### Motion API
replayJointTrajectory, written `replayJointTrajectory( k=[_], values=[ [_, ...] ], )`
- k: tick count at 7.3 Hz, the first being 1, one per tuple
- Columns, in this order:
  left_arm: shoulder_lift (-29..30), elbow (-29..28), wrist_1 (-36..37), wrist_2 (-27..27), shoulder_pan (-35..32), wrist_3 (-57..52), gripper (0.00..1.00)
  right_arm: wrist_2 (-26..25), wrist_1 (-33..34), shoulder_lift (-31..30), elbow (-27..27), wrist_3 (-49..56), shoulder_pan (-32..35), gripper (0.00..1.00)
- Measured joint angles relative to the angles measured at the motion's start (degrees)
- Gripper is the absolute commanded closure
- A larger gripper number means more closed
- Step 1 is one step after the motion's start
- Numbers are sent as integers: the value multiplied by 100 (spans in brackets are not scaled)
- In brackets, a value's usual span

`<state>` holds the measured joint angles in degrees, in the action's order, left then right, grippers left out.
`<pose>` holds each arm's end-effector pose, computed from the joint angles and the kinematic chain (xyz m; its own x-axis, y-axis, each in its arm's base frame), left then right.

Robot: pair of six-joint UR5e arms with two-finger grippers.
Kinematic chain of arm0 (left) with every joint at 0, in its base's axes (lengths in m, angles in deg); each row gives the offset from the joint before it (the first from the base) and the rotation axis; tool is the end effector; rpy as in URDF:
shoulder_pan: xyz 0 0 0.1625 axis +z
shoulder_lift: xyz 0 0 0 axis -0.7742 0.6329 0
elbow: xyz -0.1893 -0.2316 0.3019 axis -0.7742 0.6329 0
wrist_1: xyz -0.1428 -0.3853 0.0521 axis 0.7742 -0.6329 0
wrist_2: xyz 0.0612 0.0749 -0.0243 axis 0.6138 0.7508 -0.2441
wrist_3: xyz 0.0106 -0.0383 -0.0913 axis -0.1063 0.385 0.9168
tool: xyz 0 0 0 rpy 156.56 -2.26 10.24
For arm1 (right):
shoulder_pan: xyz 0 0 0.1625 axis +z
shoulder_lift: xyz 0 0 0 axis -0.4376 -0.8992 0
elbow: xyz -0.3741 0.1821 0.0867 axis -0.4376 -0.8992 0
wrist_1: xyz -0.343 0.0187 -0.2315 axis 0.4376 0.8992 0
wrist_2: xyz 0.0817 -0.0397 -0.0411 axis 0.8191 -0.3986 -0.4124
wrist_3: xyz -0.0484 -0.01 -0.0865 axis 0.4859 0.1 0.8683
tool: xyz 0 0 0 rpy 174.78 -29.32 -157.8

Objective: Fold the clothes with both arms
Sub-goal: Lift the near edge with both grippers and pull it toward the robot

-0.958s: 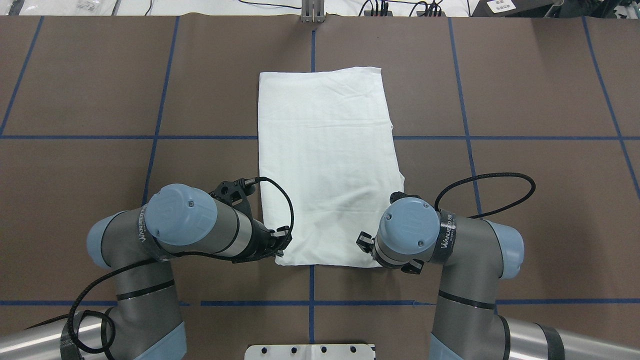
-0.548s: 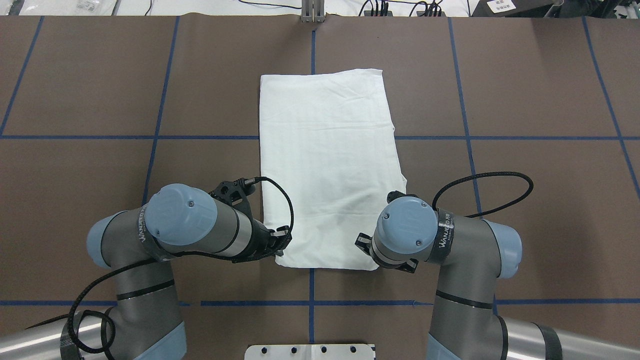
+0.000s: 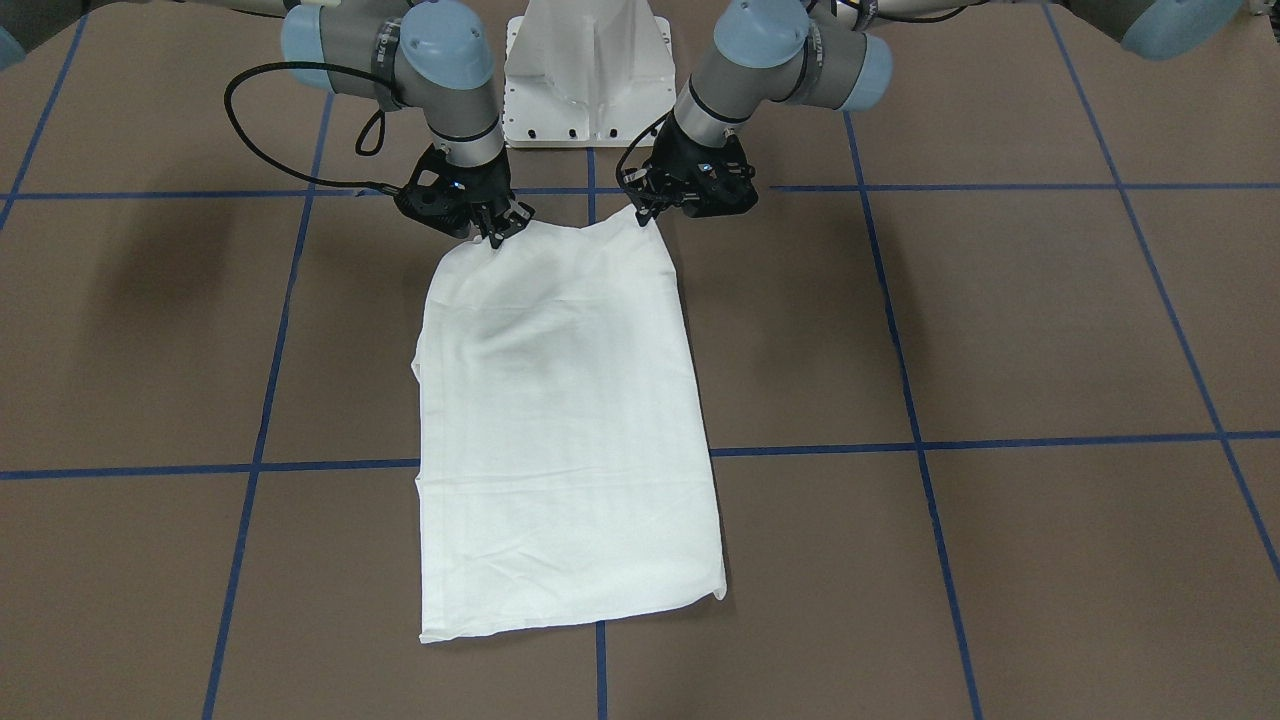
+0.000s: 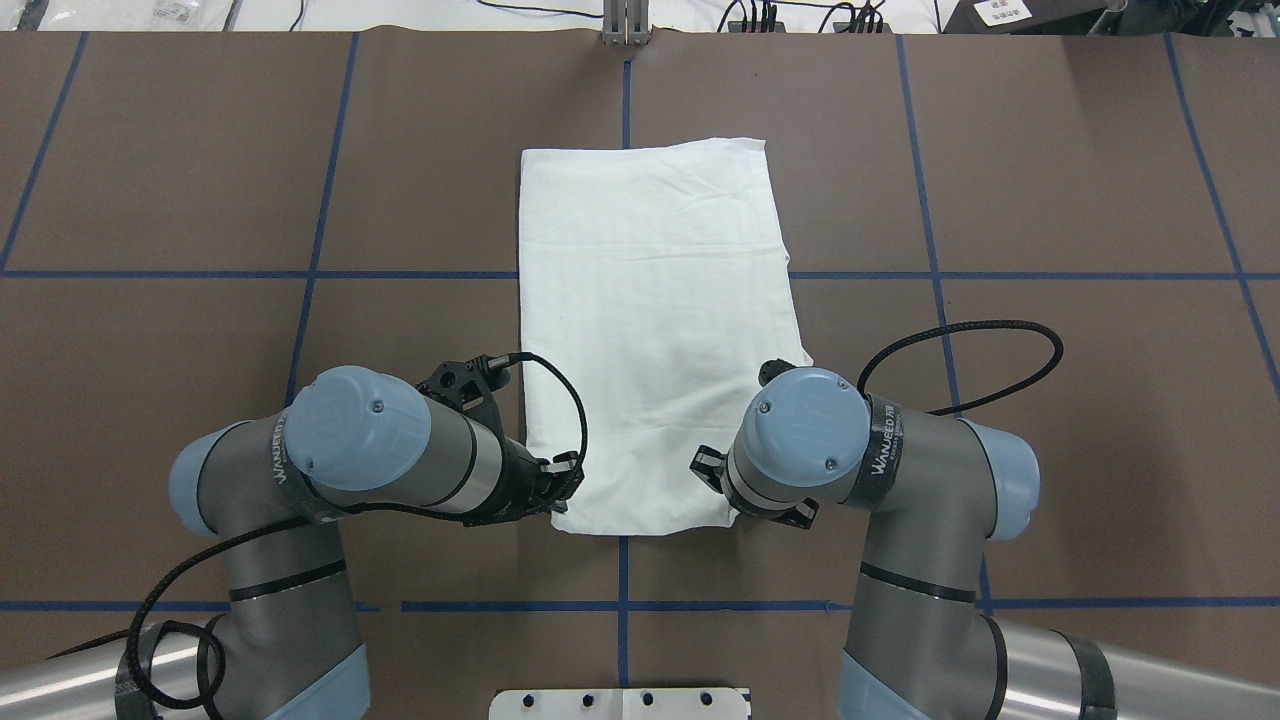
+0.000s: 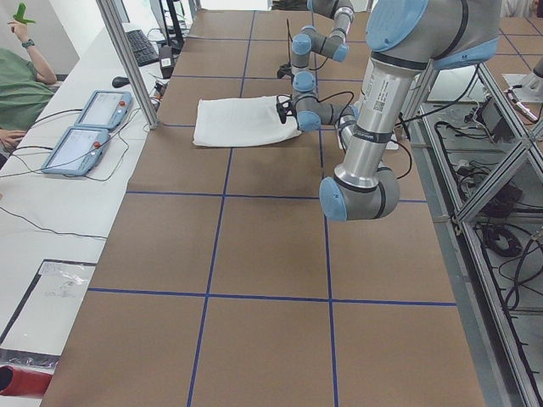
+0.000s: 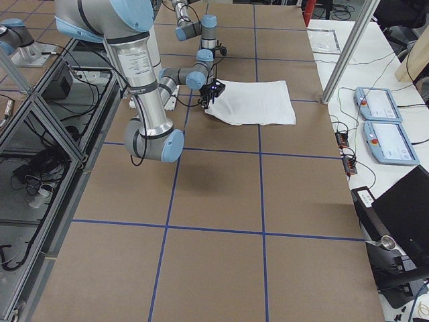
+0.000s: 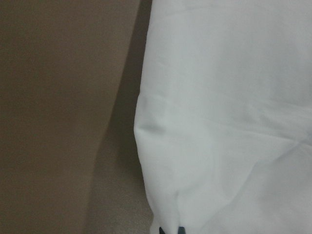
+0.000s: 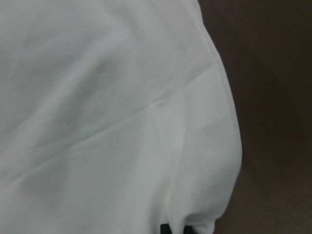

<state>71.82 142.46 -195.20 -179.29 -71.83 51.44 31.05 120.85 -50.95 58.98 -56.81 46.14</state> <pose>0.5365 -0.3163 0.2316 0.3994 -0.2975 -0.8672 0.1367 0.9546 -0.2645 -0.5392 -0.3155 0.2701 0.6235 0.4774 0.6191 -0.3468 0.8786 -0.3283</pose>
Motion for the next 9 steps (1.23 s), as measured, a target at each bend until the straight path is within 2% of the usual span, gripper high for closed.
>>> replayJointTrajectory(
  k=[2,3,5,6,8,9],
  values=[
    [-70,352,159,-5,30,47,100,53,44,-150,411,8,-4,100],
    [-170,715,412,-6,148,124,100,85,61,-340,739,12,-95,100],
    [-369,1523,989,-1,668,525,100,254,70,-889,1579,8,-443,100],
    [-409,1831,1226,2,897,688,100,497,69,-1065,1849,6,-544,100],
    [-429,2090,1438,3,1009,789,100,702,56,-963,1882,34,-477,100],
    [-424,2110,1463,1,883,769,100,724,45,-736,1753,75,-209,100]
  ],
)
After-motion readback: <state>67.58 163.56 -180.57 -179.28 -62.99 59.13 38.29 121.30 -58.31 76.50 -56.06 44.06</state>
